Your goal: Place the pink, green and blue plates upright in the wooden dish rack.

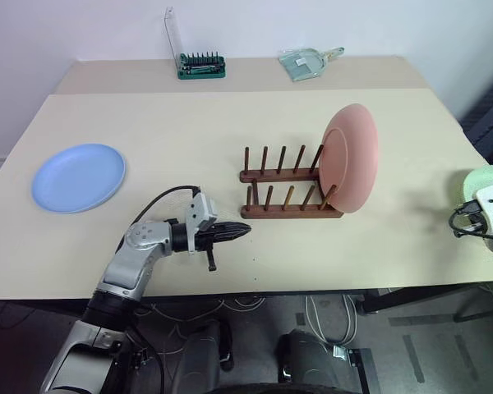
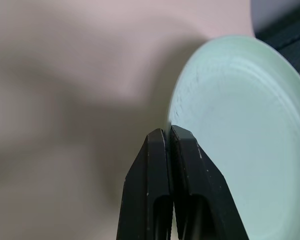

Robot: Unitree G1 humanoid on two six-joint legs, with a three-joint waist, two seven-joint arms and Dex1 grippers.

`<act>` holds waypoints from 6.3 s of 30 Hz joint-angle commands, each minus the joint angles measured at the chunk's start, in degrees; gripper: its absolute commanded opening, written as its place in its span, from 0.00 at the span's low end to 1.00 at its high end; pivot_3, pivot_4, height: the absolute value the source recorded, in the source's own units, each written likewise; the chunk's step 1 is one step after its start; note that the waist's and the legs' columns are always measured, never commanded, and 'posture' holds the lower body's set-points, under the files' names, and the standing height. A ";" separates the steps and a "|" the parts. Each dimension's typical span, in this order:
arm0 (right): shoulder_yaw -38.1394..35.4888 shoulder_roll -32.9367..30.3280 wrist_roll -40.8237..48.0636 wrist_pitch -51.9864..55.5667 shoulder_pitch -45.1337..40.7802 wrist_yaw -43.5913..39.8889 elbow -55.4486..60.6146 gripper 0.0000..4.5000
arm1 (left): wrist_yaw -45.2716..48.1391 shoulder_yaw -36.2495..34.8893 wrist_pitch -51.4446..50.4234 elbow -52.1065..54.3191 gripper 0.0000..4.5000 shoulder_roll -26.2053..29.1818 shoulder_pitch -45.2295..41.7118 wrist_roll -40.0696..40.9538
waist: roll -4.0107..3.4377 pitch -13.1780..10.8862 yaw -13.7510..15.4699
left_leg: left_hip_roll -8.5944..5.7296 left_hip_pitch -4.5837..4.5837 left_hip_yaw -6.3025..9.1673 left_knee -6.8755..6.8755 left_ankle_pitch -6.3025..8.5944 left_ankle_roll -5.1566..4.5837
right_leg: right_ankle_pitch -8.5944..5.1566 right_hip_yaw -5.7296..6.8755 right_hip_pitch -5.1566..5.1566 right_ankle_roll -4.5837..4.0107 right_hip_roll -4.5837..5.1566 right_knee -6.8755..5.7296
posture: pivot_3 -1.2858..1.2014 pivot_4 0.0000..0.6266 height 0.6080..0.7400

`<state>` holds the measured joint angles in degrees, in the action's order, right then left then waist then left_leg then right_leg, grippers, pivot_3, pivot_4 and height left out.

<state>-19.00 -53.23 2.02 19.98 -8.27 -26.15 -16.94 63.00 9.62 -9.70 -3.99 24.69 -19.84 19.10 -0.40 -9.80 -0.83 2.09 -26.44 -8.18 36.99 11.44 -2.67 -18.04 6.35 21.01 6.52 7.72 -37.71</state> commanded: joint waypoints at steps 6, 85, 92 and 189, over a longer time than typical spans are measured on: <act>-6.59 -2.32 3.53 6.15 -1.71 -1.26 19.63 0.02 | 1.00 -4.07 -1.47 2.41 0.00 2.04 -0.99 3.55 | -0.04 0.00 -0.14 | 0.02 0.00 0.00 -0.01 0.00 0.00 | 0.00 -0.01 0.03 0.00 -0.01 -0.03 | 0.52 0.24 0.97; 6.84 35.29 85.11 13.73 -8.96 28.29 46.37 0.02 | -5.69 -9.59 -7.01 7.59 0.00 3.53 -1.68 5.92 | 0.08 -0.09 0.00 | -0.02 -0.16 0.00 -0.17 0.18 -0.27 | 0.00 -0.04 0.32 -0.02 -0.01 -0.11 | 0.52 0.24 0.97; 6.89 35.33 85.83 13.66 -8.32 28.76 46.19 0.20 | -5.36 -9.55 -6.58 7.14 0.00 3.61 -1.62 5.95 | 0.08 -0.09 -0.05 | -0.01 -0.15 0.00 -0.19 0.19 -0.29 | 0.00 -0.05 0.32 -0.02 -0.01 -0.11 | 0.52 0.24 0.97; 26.39 10.62 25.31 17.28 -35.09 -23.69 45.82 1.00 | -69.88 -51.53 -48.06 -3.57 0.80 7.62 -11.36 1.30 | 1.18 -0.42 0.06 | -0.02 -0.24 -0.05 -0.39 -0.05 0.25 | 0.04 0.01 0.49 -0.04 0.01 -0.03 | 0.52 0.24 0.97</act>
<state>8.24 -42.81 27.90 38.35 -42.86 -50.26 27.84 -6.33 -40.18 -59.26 -10.28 31.88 -30.06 19.86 0.79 -10.22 -0.77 2.07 -26.68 -8.22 36.60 11.39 -2.42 -18.00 6.36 21.50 6.48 7.73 -37.74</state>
